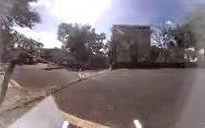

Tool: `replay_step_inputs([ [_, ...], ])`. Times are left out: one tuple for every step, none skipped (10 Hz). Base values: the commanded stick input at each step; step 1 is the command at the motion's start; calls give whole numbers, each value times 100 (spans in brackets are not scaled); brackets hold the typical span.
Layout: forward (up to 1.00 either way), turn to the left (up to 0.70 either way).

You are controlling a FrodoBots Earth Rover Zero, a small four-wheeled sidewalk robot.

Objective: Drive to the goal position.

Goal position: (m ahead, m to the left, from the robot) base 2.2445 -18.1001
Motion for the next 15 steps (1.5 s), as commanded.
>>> replay_step_inputs([
  [0,-50],
  [0,-50],
  [0,-50],
  [0,-50],
  [0,-50],
  [0,-50],
  [0,-50],
  [0,-50],
  [0,-50],
  [0,-50],
  [0,-50],
  [0,-50],
  [0,-50],
  [0,-50],
  [0,-50],
])
